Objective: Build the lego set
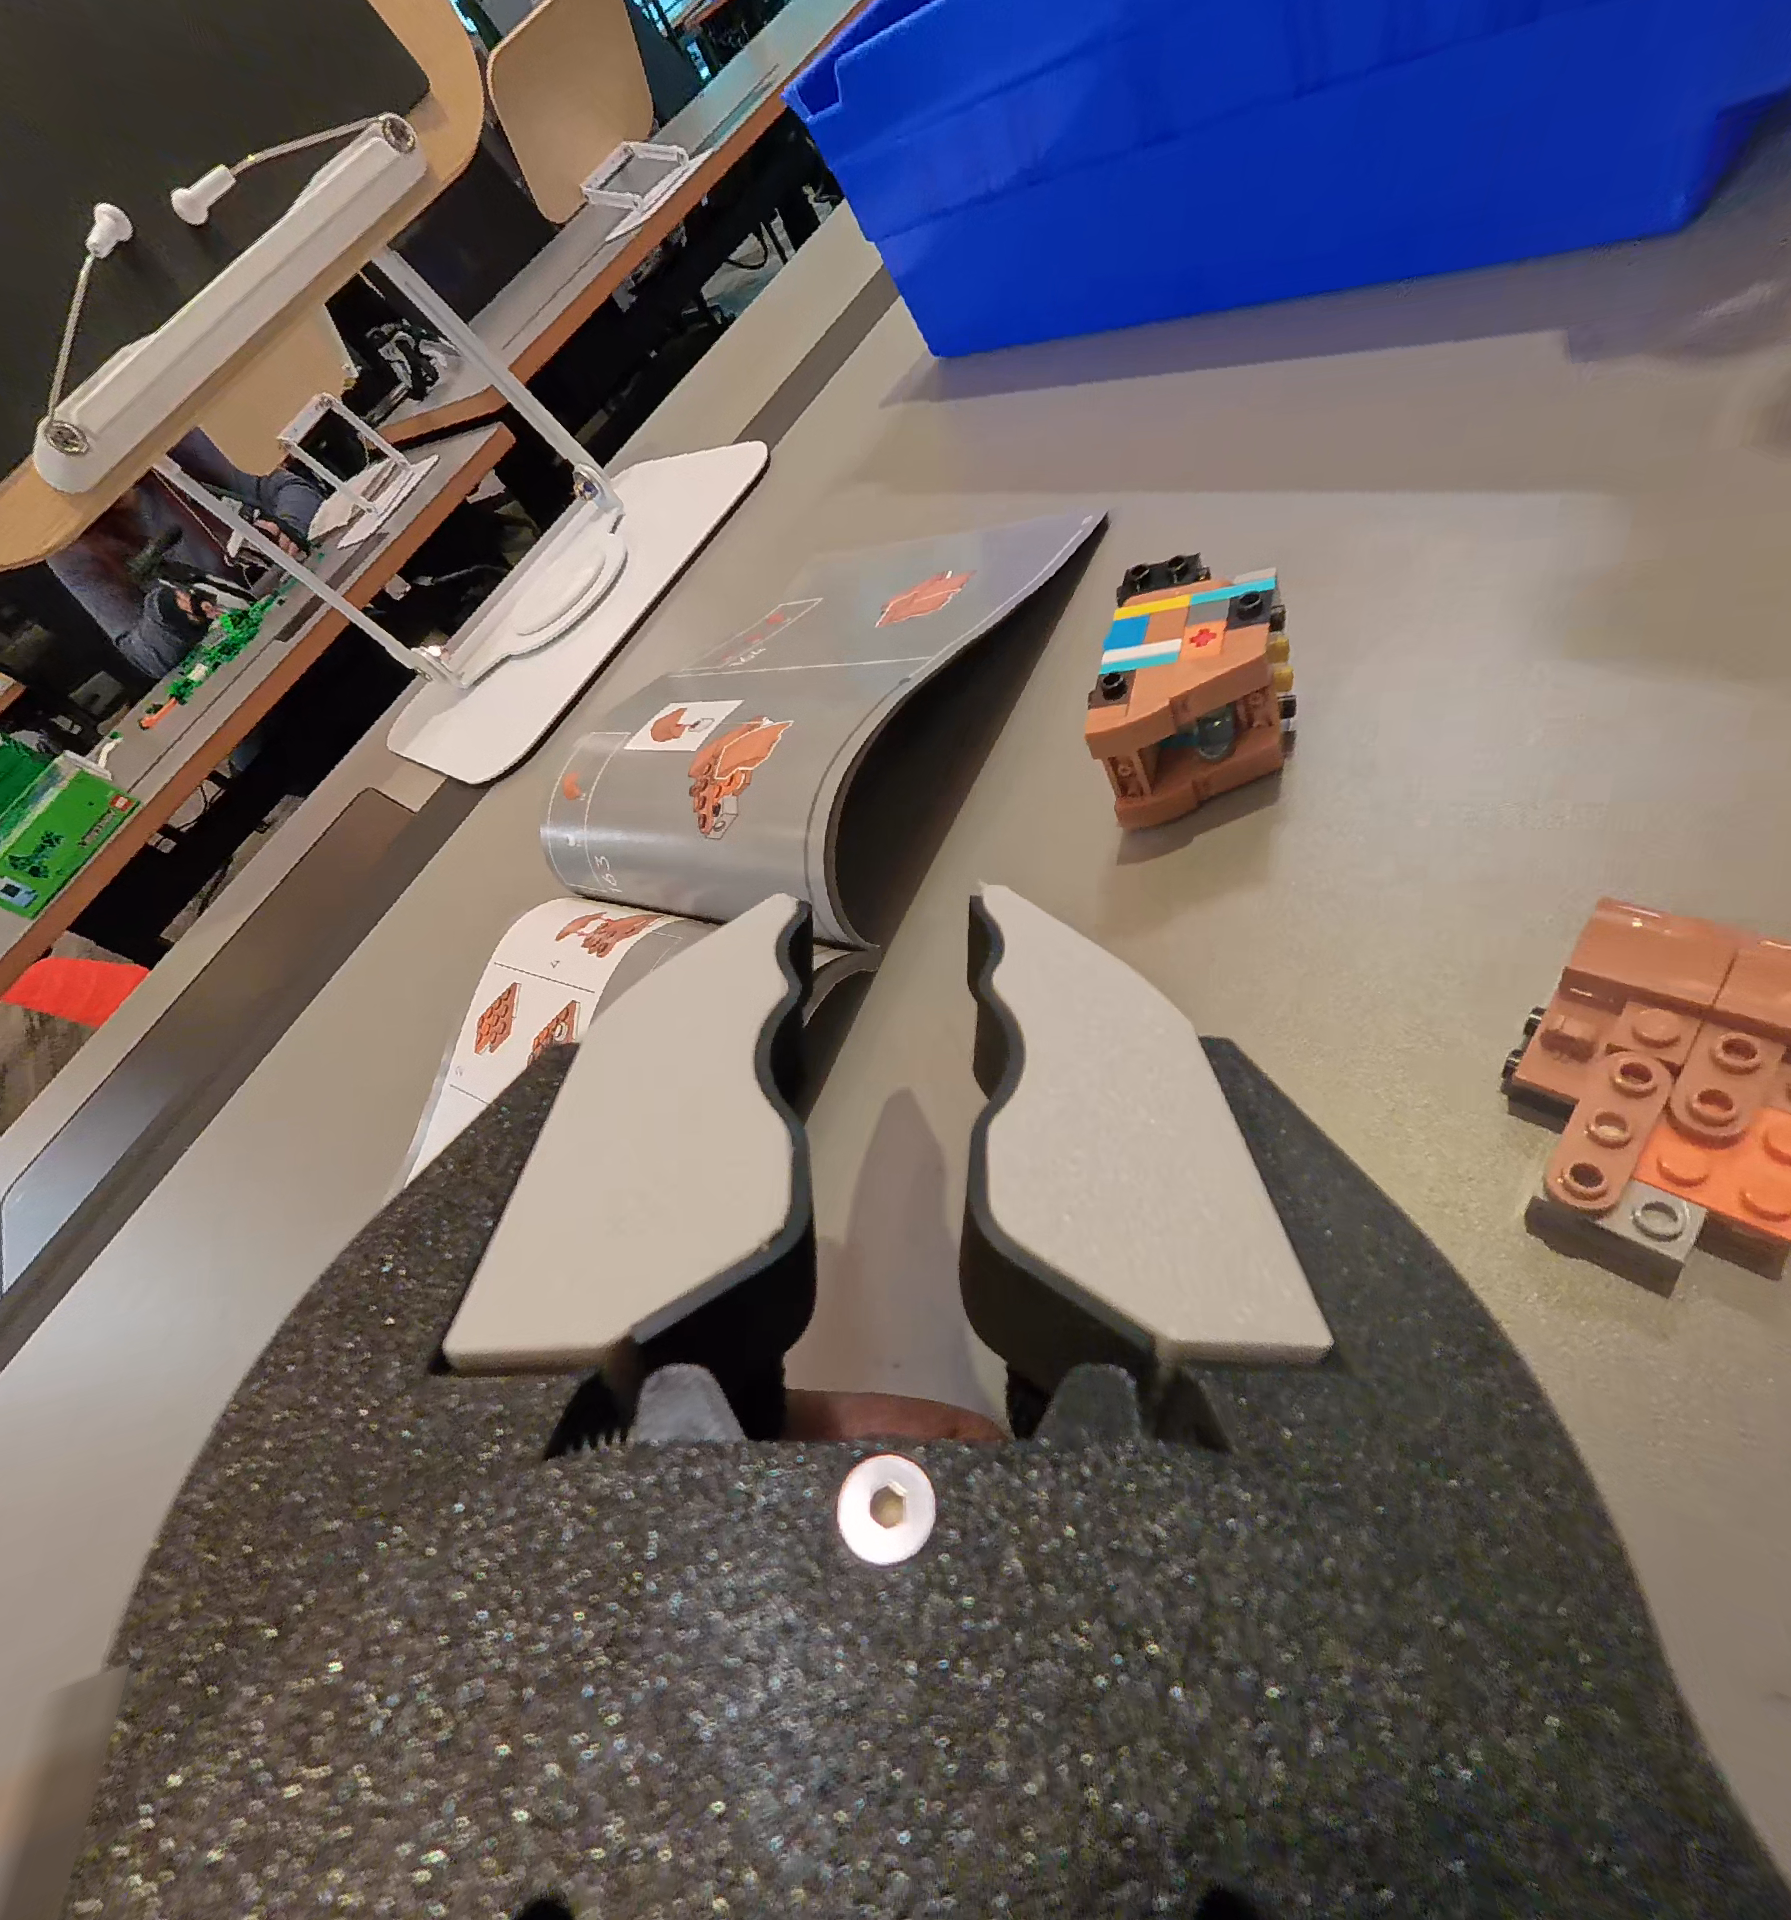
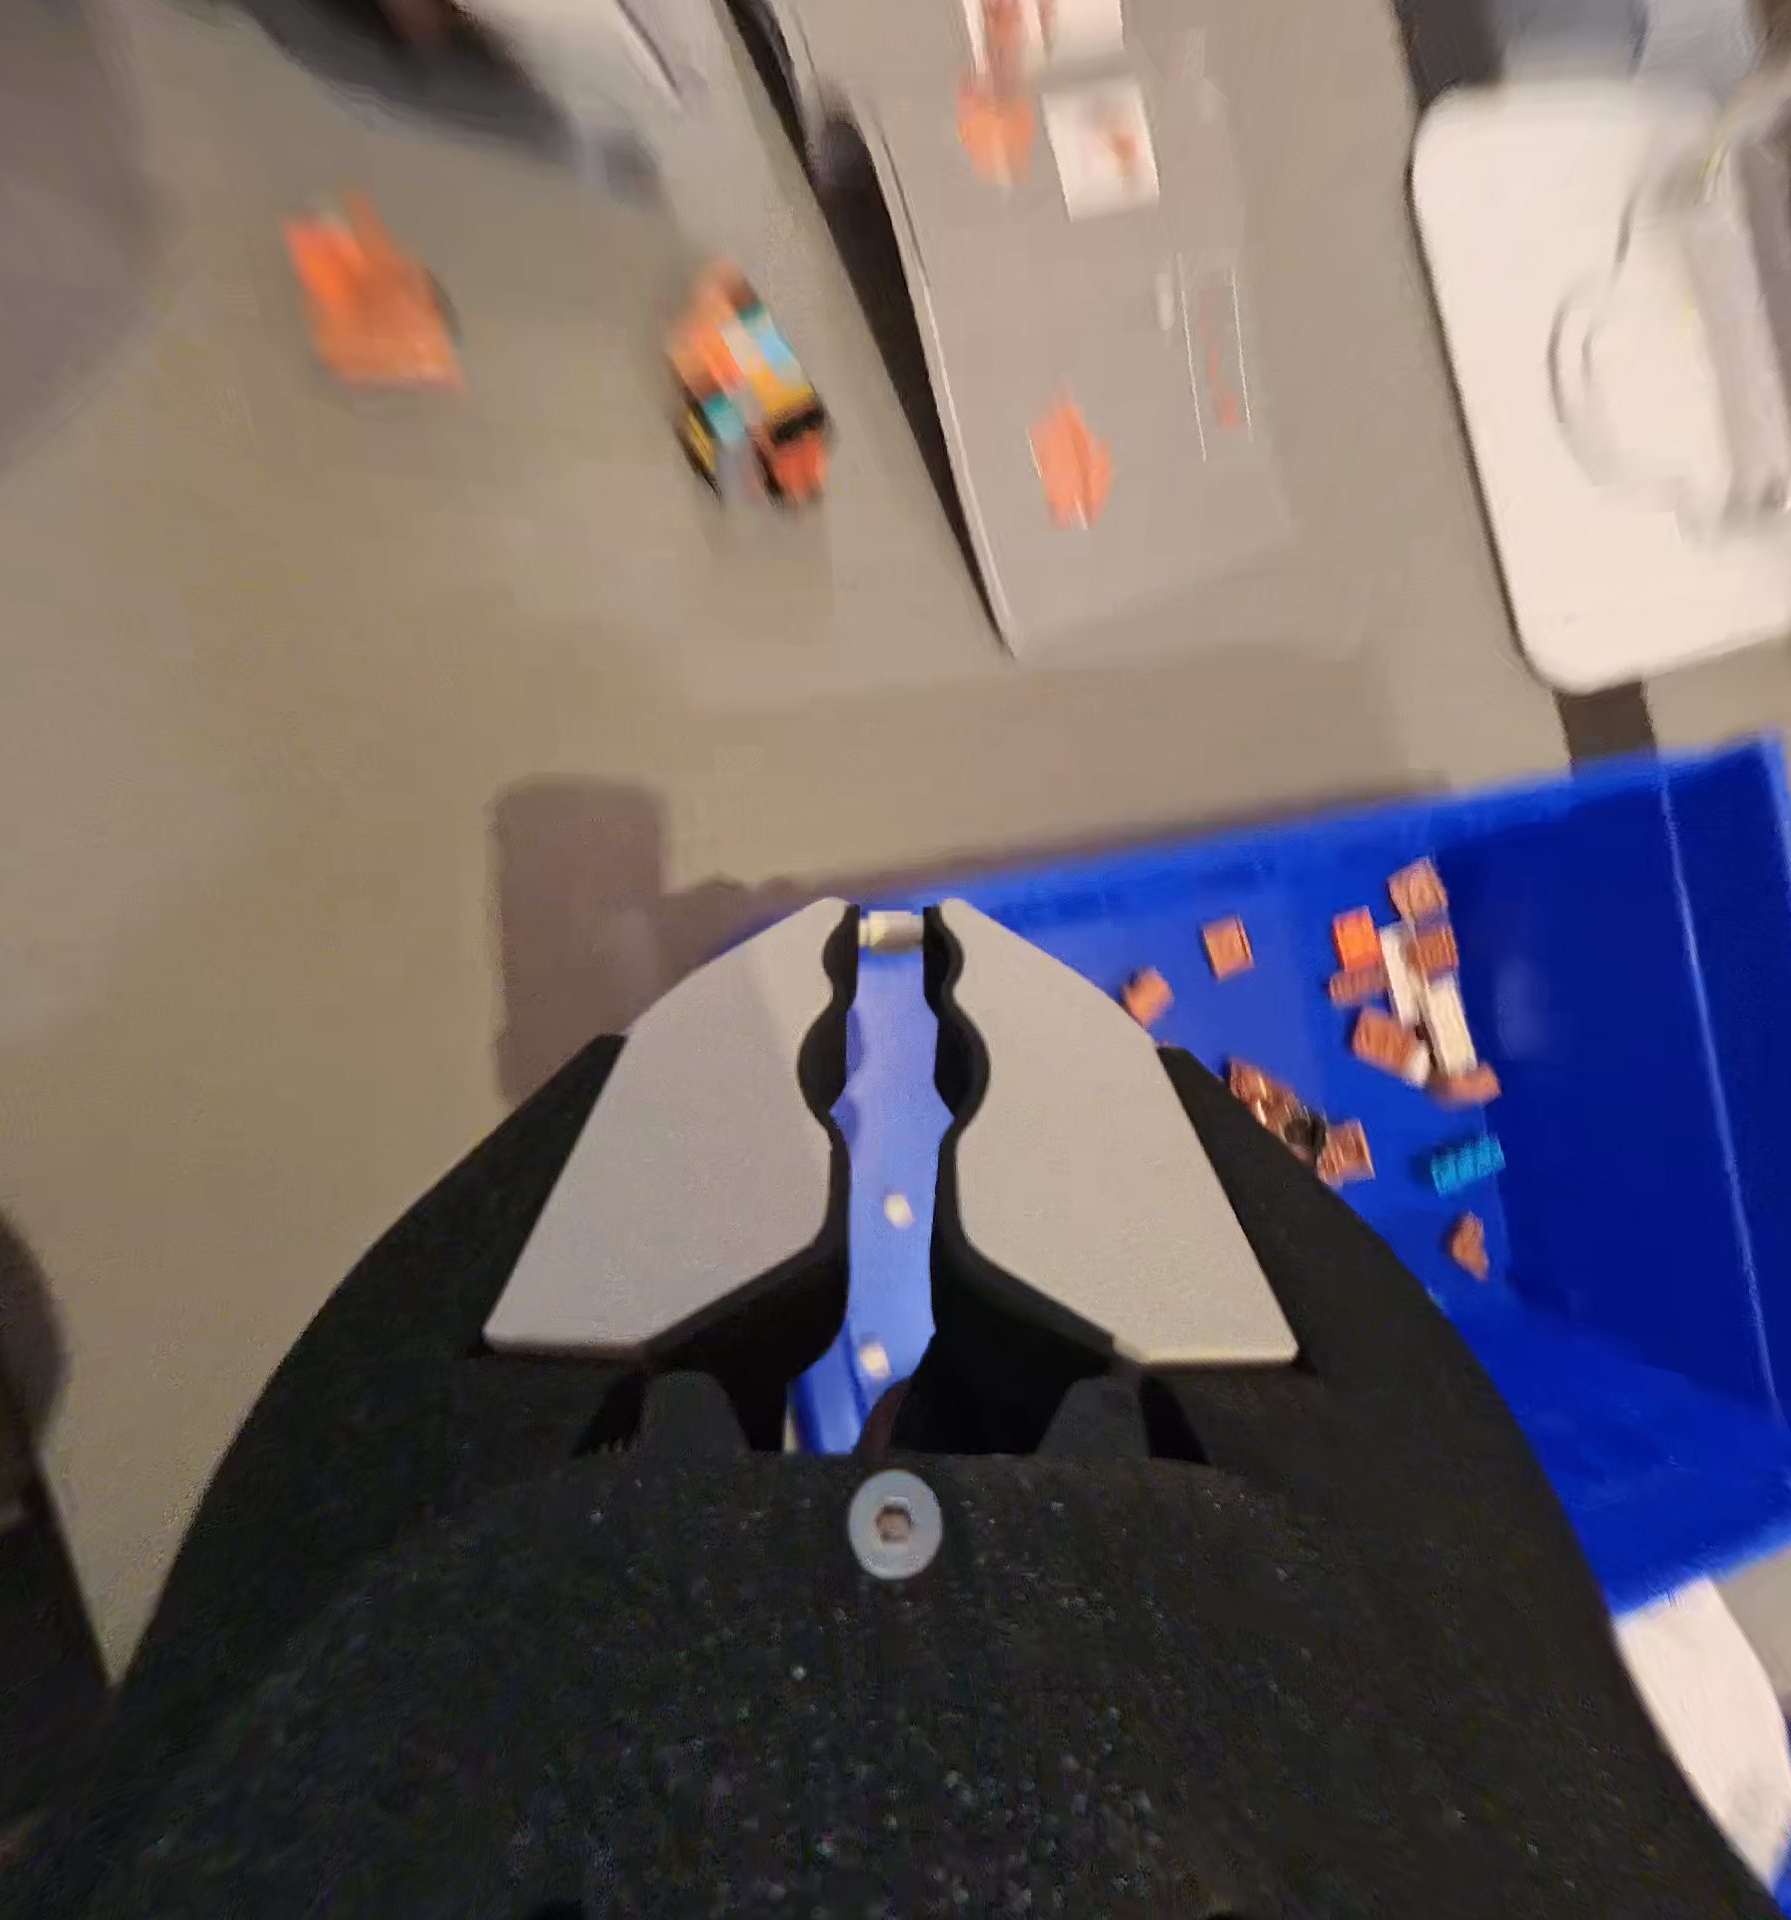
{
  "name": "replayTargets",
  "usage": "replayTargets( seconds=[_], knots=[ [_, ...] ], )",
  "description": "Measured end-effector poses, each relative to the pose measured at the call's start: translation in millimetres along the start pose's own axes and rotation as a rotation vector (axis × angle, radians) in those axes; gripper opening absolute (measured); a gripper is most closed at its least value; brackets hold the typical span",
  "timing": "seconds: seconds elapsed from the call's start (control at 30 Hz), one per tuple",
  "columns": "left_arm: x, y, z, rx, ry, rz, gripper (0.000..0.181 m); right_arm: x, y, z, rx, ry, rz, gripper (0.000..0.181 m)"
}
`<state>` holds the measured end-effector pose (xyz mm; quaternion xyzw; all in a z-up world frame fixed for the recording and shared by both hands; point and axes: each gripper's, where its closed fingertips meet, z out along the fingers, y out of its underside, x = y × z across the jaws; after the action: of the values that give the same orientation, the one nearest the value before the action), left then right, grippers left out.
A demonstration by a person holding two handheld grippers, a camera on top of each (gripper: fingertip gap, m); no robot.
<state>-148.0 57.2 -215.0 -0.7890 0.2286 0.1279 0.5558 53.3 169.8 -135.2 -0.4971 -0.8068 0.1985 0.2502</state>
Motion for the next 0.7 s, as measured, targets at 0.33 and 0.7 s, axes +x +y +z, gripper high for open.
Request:
replayTargets(
  seconds=[0.33, 0.7],
  knots=[
    [-1.8, -0.5, -2.1, 0.006, -0.003, -0.017, 0.028, -115.7, -55.9, 101.4, 0.239, -0.204, 0.101, 0.011],
    [-6.0, 3.7, -0.2, -0.01, -0.021, 0.0, 0.028, -124.0, -41.7, 138.5, 0.232, -0.198, 0.165, 0.011]
  ],
)
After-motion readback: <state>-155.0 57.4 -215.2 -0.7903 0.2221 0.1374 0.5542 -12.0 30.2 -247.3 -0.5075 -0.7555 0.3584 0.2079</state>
